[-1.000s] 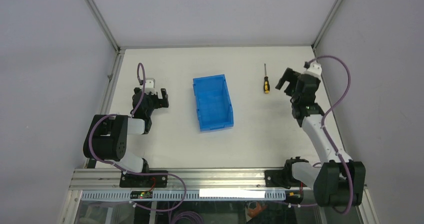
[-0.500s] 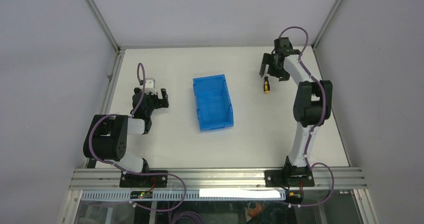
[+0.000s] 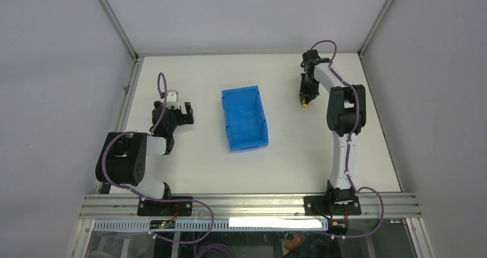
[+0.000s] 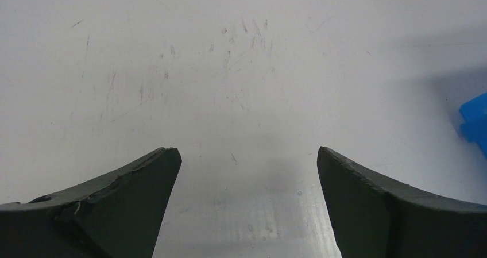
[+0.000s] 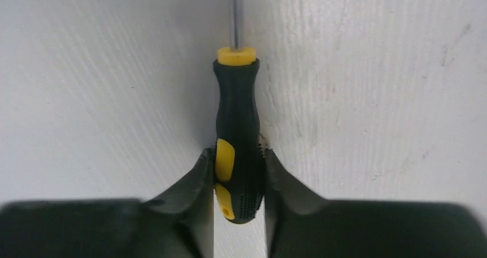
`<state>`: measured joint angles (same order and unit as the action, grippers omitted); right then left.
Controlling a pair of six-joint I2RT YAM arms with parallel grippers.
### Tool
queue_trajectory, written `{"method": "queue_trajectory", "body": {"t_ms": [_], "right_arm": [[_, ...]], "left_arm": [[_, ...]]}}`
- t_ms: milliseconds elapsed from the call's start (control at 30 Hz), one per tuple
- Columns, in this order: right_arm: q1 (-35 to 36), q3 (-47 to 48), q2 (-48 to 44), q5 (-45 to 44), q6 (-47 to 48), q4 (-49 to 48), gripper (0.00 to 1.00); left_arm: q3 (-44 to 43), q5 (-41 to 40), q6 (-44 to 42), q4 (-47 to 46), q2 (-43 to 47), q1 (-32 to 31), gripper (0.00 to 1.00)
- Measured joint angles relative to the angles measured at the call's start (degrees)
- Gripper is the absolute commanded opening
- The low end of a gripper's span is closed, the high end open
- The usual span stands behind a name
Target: Put the screwdriver in the bin
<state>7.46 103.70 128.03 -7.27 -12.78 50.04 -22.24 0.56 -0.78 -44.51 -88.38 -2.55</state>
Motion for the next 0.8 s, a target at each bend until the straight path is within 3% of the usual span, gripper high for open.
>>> {"method": "queue_trajectory", "body": {"t_ms": [33,300,467,800], "right_arm": [[0.0,0.2,0.1,0.0,0.4,0.0,0.00],[1.5,1.6,-0.3,-4.7,0.2,3.0,0.00],[4.6,1.9,-6.2,-8.0,-0.4,7.5,0.00],[20.5,12.8,-21.2,-12.5,-6.5,19.1,0.00]], "left_arm": [[0.0,0.0,0.0,0.0,0.0,0.0,0.99],[0.0,0.0,0.0,0.0,0.0,0.0,0.99],[0.0,0.0,0.0,0.0,0.0,0.0,0.99],[0.0,0.0,0.0,0.0,0.0,0.0,0.99]]}}
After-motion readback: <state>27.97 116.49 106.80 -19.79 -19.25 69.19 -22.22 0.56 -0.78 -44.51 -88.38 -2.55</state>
